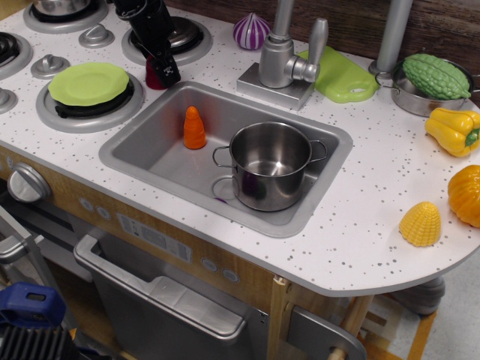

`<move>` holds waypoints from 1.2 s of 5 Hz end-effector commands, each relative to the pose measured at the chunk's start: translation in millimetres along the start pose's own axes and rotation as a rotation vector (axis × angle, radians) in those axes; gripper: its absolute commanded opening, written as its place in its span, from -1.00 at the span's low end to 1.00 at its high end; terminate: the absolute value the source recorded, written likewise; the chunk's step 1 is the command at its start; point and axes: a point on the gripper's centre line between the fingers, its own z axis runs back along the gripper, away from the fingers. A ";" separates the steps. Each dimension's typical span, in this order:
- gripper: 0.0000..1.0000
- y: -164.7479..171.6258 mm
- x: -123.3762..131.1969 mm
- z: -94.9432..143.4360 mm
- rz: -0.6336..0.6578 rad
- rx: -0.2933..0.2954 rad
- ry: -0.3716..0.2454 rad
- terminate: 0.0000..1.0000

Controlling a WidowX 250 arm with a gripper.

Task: Put sweet potato in pot which is in sink

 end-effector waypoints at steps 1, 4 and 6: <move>-1.00 -4.2 35.0 62.8 0.001 0.144 0.008 -1.00; -1.00 -74.7 56.9 67.2 0.333 0.164 -0.006 -1.00; -1.00 -135.9 64.0 52.0 0.522 0.188 -0.055 -1.00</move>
